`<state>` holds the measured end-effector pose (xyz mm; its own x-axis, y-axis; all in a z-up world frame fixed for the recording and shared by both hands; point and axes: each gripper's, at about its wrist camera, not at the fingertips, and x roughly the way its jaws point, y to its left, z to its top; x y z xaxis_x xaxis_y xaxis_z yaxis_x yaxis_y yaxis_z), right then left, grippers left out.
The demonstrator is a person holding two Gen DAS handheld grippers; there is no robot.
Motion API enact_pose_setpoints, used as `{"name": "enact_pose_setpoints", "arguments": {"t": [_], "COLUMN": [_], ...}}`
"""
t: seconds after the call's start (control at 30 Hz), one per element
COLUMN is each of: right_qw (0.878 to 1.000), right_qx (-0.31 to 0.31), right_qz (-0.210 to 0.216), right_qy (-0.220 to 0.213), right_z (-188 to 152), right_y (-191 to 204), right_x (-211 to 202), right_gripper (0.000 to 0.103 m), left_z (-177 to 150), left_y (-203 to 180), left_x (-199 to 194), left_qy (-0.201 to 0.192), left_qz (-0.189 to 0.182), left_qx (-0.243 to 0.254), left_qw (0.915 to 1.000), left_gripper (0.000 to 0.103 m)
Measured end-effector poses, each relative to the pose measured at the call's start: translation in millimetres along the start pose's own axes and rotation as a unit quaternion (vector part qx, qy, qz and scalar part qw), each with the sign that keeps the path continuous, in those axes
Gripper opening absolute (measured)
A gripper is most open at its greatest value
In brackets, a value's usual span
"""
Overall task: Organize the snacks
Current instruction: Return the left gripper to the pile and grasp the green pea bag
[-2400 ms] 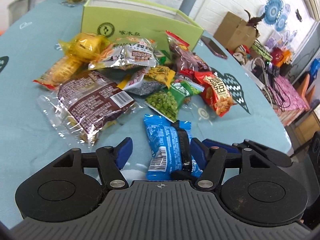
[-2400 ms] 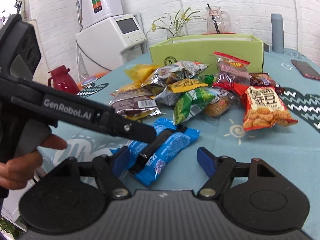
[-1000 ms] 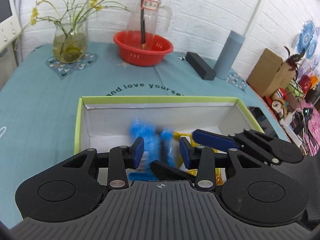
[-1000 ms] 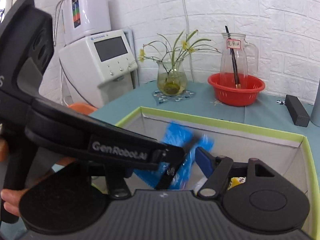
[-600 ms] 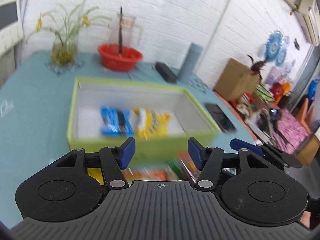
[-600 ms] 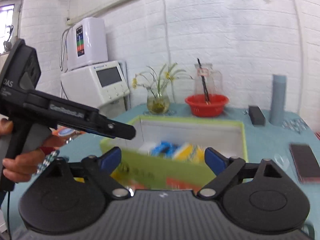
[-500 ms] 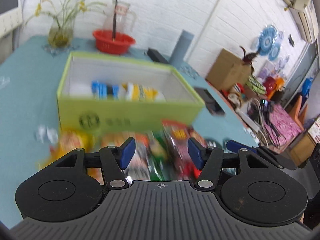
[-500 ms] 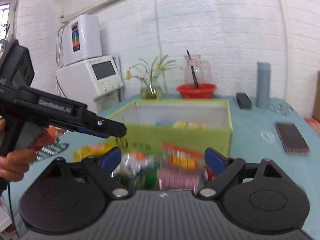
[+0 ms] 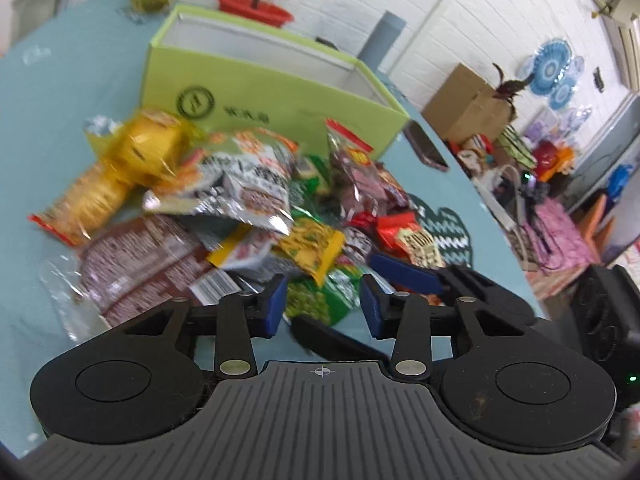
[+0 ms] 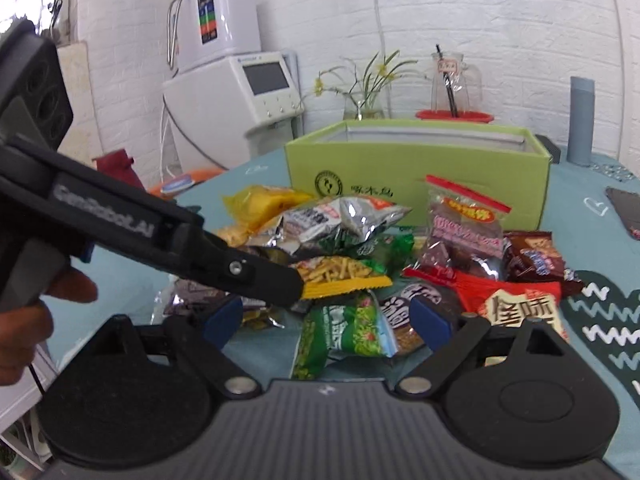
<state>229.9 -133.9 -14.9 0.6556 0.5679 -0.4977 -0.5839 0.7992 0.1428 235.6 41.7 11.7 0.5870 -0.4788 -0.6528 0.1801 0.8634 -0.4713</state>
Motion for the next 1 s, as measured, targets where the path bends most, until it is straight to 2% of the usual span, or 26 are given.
{"name": "enact_pose_setpoints", "arguments": {"t": [0.13,0.23,0.43,0.57,0.7,0.8,0.87,0.93,1.0], "right_qw": [1.0,1.0,1.0,0.999,1.0,0.999,0.999,0.999,0.999], "right_qx": [-0.018,-0.019,0.01,0.021,-0.001,0.009,0.017,0.031,0.039], "right_qz": [0.002,-0.006,-0.004,0.026,-0.03,-0.034,-0.031,-0.03,-0.028], "right_qy": [0.013,0.015,0.023,0.03,-0.001,-0.003,0.008,0.019,0.019], "right_z": [-6.0,-12.1,-30.7,-41.1,-33.1,-27.4,-30.3,-33.2,-34.1], "right_y": [10.7,17.1,27.0,36.4,33.4,27.8,25.7,23.9,21.9], "right_x": [0.7,-10.0,-43.7,-59.6,-66.8,-52.1,-43.5,-38.3,-38.0], "right_gripper": [0.09,0.092,0.094,0.093,0.093,0.093,0.087,0.079,0.079], "left_z": [-4.5,-11.3,-27.9,-28.3,-26.2,-26.8,-27.1,-27.5,-26.7], "left_y": [2.4,0.7,-17.7,-23.2,-19.2,-15.6,-14.6,-14.9,-16.2], "left_x": [17.1,17.8,14.3,4.0,-17.7,-17.7,-13.4,-9.2,-4.4], "left_qy": [0.026,0.034,0.044,0.025,0.005,0.011,0.021,0.027,0.03], "left_qz": [0.01,-0.003,-0.003,0.013,0.008,0.004,-0.002,-0.008,-0.013], "left_qx": [0.002,0.008,0.054,0.065,0.049,0.031,0.022,0.019,0.021], "left_qw": [0.9996,0.9994,0.9976,0.9975,0.9988,0.9994,0.9995,0.9994,0.9992], "left_gripper": [0.006,0.002,0.0,0.002,0.008,0.009,0.01,0.017,0.021]}}
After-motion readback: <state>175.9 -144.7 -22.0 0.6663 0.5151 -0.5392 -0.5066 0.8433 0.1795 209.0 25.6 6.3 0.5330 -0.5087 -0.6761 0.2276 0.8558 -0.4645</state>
